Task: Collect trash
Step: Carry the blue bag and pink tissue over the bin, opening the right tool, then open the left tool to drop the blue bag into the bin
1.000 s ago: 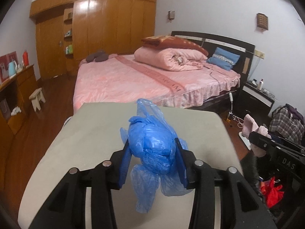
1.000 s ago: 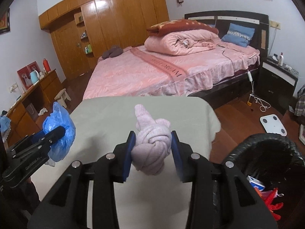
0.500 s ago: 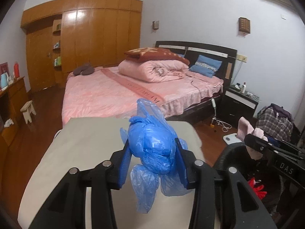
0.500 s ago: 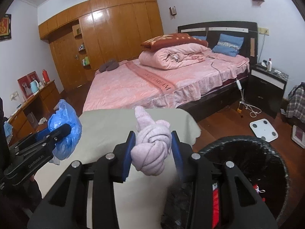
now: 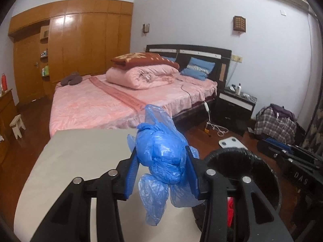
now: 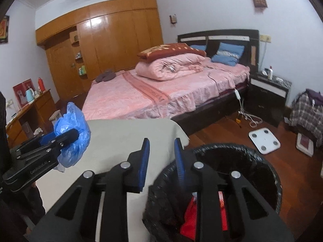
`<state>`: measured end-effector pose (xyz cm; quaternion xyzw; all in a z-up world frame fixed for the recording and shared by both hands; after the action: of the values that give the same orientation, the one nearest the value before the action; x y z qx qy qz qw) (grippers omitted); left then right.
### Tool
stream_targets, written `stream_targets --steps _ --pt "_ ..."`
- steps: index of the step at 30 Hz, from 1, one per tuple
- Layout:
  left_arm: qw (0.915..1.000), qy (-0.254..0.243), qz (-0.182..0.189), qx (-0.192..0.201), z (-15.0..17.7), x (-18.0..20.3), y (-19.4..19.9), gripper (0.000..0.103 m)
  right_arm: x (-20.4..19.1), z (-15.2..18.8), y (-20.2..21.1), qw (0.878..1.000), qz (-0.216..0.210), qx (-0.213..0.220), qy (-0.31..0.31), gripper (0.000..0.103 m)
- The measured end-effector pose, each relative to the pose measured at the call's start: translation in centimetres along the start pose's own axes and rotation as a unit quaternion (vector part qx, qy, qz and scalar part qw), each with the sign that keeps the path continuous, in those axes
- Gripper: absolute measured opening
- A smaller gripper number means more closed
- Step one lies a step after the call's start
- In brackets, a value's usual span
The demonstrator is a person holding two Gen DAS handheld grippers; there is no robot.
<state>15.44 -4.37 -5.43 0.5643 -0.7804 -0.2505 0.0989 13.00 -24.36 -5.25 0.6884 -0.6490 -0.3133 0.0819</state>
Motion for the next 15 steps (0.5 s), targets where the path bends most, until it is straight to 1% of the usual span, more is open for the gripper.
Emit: stream_targets --steps 1,3,5,6,7,11,13,15 --pt "1.0000 -0.002 0.008 -0.004 0.3 0.4 -0.2 0.043 0.3 0.0 0.0 1.000 0.002 0.000 -0.003 0.025" --pt "0.9999 -0.006 0.013 -0.009 0.8 0.9 -0.5 0.043 1.2 0.4 0.4 1.000 0.011 0.001 -0.008 0.025" --pt "0.9997 -0.013 0.016 -0.009 1.2 1.6 -0.6 0.043 1.9 0.7 0.7 1.000 0.018 0.001 -0.011 0.028" --pt "0.9996 -0.020 0.017 -0.009 1.3 1.9 -0.7 0.043 2.4 0.8 0.8 1.000 0.023 0.001 -0.013 0.031" --pt "0.9995 -0.024 0.020 -0.009 1.3 2.3 -0.8 0.043 2.7 0.9 1.0 1.000 0.026 0.001 -0.016 0.034" --pt "0.9988 -0.033 0.037 -0.001 1.0 4.0 -1.1 0.043 4.4 1.1 1.7 0.999 0.040 0.004 -0.024 0.035" --pt "0.9982 -0.037 0.048 0.001 0.7 5.1 -1.5 0.044 5.4 1.0 2.0 0.998 0.048 0.007 -0.029 0.040" --pt "0.9974 -0.041 0.060 0.001 0.6 6.2 -1.9 0.044 6.2 1.0 2.4 0.998 0.054 0.012 -0.033 0.042"
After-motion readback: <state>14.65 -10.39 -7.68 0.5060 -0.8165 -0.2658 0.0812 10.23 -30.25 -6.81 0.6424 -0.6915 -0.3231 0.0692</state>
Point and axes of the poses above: each gripper's, at about its wrist camera, not at the fingertips, and y roughly against the way its jaws point, x to its right, z to its underside, the point moved 5 cm from there along -y, roughly the way its jaws point, and after that the axes turned 13 degrees about -y, right-handed, at the moved point
